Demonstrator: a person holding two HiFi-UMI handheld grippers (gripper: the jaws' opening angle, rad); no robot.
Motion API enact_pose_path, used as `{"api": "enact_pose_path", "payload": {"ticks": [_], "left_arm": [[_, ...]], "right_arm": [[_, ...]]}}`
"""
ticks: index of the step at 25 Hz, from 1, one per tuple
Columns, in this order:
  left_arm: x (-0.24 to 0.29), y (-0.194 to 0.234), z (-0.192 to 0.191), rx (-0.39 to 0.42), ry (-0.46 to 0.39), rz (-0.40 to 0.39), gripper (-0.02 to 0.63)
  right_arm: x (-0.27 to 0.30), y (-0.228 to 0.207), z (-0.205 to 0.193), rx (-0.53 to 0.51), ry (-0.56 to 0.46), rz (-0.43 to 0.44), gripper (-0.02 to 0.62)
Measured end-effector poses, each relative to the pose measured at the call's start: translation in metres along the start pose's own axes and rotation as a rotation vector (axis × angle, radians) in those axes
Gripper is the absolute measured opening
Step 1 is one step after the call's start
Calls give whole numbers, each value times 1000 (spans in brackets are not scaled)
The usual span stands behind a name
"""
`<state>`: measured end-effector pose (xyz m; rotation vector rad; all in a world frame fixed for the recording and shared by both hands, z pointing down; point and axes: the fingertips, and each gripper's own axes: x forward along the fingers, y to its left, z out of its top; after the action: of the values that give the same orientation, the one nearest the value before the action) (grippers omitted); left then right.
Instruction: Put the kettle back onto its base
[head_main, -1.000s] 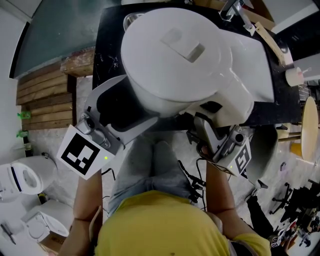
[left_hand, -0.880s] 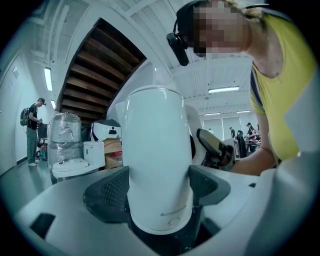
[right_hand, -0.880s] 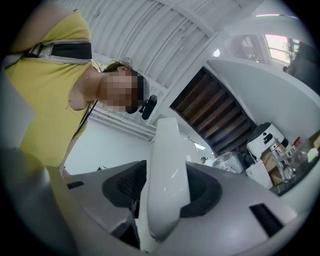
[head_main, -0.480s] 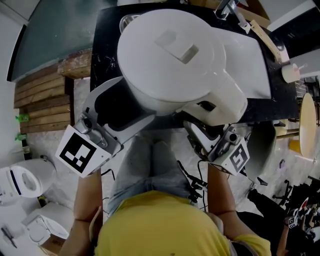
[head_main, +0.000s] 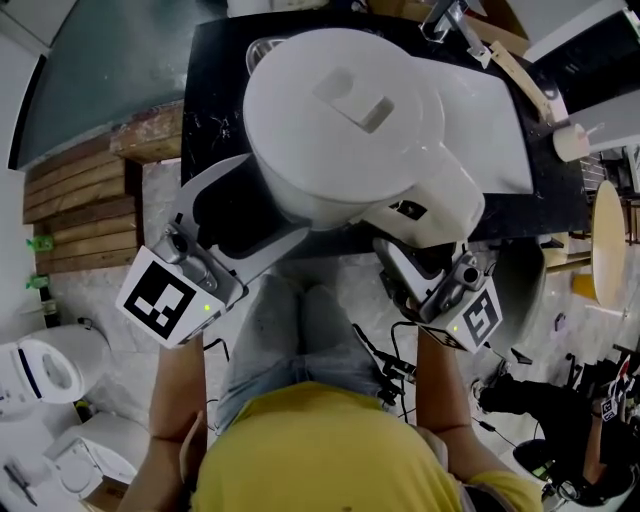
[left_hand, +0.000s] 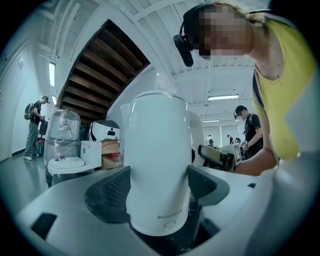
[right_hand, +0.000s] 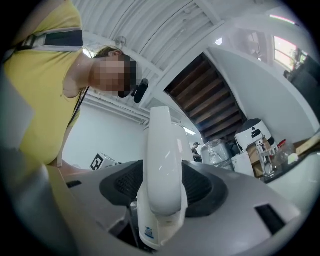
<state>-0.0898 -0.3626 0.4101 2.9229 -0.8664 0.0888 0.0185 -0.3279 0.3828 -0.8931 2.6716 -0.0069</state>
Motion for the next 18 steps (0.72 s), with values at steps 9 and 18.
{"api": "enact_pose_path", "payload": {"ticks": [9, 18], "left_arm": [[-1, 0, -3, -4, -4, -20, 370], [-11, 4, 6, -34, -25, 13, 370]], "right_arm": [[3, -2, 15, -41, 85, -62, 242], [5, -2, 26, -75, 189, -131, 256]]}}
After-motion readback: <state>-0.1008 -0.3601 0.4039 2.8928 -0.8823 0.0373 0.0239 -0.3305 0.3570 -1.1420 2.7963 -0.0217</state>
